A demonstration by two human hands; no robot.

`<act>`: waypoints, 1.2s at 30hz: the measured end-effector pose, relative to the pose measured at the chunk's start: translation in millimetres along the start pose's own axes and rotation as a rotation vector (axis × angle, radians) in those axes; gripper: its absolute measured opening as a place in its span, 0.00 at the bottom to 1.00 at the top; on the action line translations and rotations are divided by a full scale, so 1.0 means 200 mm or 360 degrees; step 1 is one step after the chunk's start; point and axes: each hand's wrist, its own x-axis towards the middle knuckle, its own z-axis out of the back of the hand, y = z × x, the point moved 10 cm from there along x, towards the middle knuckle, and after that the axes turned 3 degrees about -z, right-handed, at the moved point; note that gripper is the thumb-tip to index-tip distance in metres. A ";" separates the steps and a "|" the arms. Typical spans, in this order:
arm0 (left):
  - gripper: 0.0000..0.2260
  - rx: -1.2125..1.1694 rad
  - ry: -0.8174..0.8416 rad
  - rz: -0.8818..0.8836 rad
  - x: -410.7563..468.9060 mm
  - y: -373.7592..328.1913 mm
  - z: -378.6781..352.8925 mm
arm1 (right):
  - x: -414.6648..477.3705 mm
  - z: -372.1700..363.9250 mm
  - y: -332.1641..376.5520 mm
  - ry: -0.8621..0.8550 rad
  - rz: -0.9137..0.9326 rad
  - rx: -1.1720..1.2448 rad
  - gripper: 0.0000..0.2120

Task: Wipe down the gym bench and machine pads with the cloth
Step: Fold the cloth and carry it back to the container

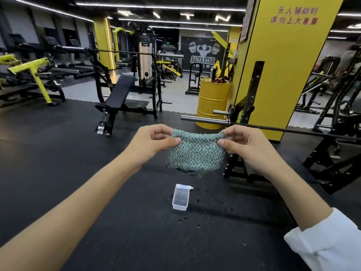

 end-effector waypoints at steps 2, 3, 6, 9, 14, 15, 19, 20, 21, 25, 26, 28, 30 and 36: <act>0.05 -0.0004 -0.0002 0.0004 0.19 0.06 0.03 | 0.19 -0.02 -0.07 0.0007 -0.0004 0.0028 0.07; 0.05 -0.0005 0.0001 0.0015 0.27 0.09 0.04 | 0.27 -0.03 -0.11 0.0010 -0.0016 0.0027 0.06; 0.05 -0.0029 0.0007 0.0032 0.53 0.20 0.08 | 0.51 -0.06 -0.24 0.0029 -0.0059 0.0021 0.05; 0.05 -0.0043 0.0033 0.0046 0.76 0.32 0.10 | 0.72 -0.09 -0.36 0.0019 -0.0109 0.0010 0.04; 0.06 -0.0075 0.0084 0.0089 1.17 0.59 0.17 | 1.08 -0.17 -0.59 -0.0007 -0.0191 -0.0006 0.04; 0.06 -0.0086 0.0097 0.0088 1.26 0.64 0.18 | 1.16 -0.20 -0.64 -0.0008 -0.0205 -0.0013 0.03; 0.05 -0.0158 0.0178 0.0101 1.64 0.82 0.22 | 1.49 -0.26 -0.82 -0.0071 -0.0281 0.0011 0.05; 0.05 -0.0158 0.0201 0.0115 1.73 0.87 0.23 | 1.57 -0.27 -0.87 -0.0091 -0.0307 0.0007 0.05; 0.05 -0.0159 0.0225 0.0136 1.81 0.92 0.23 | 1.64 -0.28 -0.92 -0.0107 -0.0332 -0.0002 0.04; 0.04 -0.0159 0.0326 0.0216 2.10 1.14 0.22 | 1.87 -0.31 -1.16 -0.0169 -0.0416 -0.0006 0.05; 0.05 -0.0151 0.0347 0.0227 2.15 1.19 0.20 | 1.91 -0.32 -1.22 -0.0178 -0.0435 -0.0012 0.05; 0.05 -0.0158 0.0369 0.0267 2.23 1.32 0.17 | 1.97 -0.35 -1.35 -0.0182 -0.0477 -0.0002 0.05; 0.05 -0.0191 0.0383 0.0341 2.28 1.47 0.13 | 2.01 -0.37 -1.50 -0.0184 -0.0544 0.0027 0.05; 0.10 -0.0158 0.0333 0.0532 2.34 1.94 0.02 | 2.07 -0.46 -1.97 -0.0170 -0.0656 0.0056 0.08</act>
